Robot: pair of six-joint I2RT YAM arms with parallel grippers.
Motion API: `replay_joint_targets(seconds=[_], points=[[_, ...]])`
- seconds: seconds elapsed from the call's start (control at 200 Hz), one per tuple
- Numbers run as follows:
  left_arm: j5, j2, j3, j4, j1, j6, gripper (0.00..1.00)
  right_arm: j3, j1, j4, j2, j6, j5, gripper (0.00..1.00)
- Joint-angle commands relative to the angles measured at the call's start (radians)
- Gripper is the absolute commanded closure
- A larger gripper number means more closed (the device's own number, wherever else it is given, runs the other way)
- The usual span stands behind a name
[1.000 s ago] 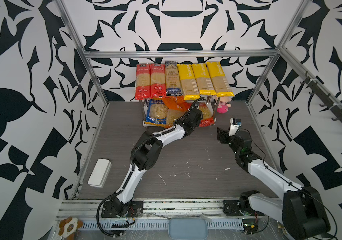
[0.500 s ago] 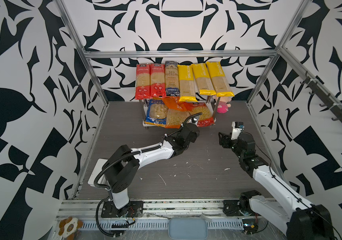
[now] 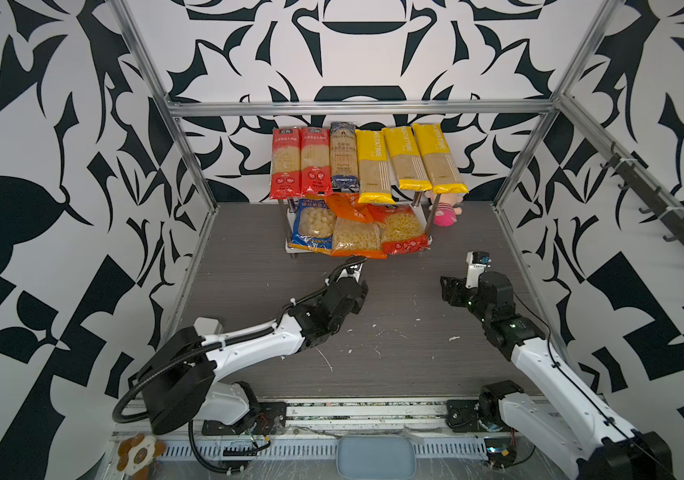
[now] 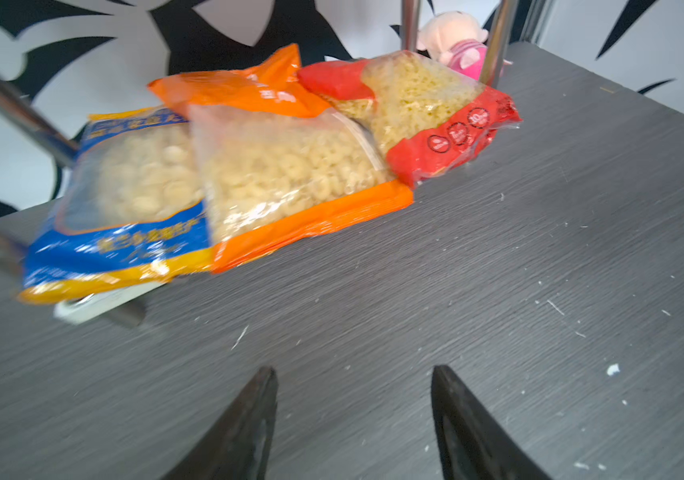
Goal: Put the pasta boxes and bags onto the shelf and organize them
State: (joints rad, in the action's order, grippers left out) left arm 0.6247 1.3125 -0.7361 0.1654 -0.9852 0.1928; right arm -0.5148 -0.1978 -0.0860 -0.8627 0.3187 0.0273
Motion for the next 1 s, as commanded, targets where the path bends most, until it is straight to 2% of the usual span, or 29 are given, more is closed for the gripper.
replay_joint_targets(seconds=[0.0, 0.09, 0.26, 0.4, 0.48, 0.59, 0.715, 0.86, 0.995], points=[[0.108, -0.115, 0.093, -0.021, -0.003, 0.025, 0.37, -0.023, 0.003, -0.009, 0.021, 0.035, 0.023, 0.28], [0.176, -0.204, 0.169, -0.007, 0.0, -0.016, 0.35, -0.014, 0.003, -0.012, 0.027, 0.048, 0.031, 0.28], [0.218, -0.314, 0.228, -0.042, 0.006, -0.145, 0.27, -0.008, 0.003, -0.012, 0.026, 0.072, 0.092, 0.27], [0.33, -0.367, 0.263, 0.001, 0.036, -0.199, 0.22, 0.055, 0.003, 0.112, 0.036, 0.104, 0.134, 0.26], [0.322, -0.407, 0.287, 0.022, 0.106, -0.196, 0.22, 0.126, 0.003, 0.227, 0.059, 0.1, 0.159, 0.28], [0.31, -0.456, 0.339, 0.102, 0.224, -0.202, 0.22, 0.207, 0.003, 0.346, 0.099, 0.079, 0.281, 0.28], [0.28, -0.456, 0.384, 0.215, 0.394, -0.197, 0.21, 0.263, 0.003, 0.436, 0.103, -0.002, 0.406, 0.28], [0.224, -0.369, 0.395, 0.289, 0.55, -0.135, 0.21, 0.303, 0.003, 0.559, 0.038, -0.149, 0.456, 0.28], [0.209, -0.236, 0.398, 0.4, 0.626, -0.118, 0.2, 0.329, 0.003, 0.702, -0.08, -0.167, 0.471, 0.28]])
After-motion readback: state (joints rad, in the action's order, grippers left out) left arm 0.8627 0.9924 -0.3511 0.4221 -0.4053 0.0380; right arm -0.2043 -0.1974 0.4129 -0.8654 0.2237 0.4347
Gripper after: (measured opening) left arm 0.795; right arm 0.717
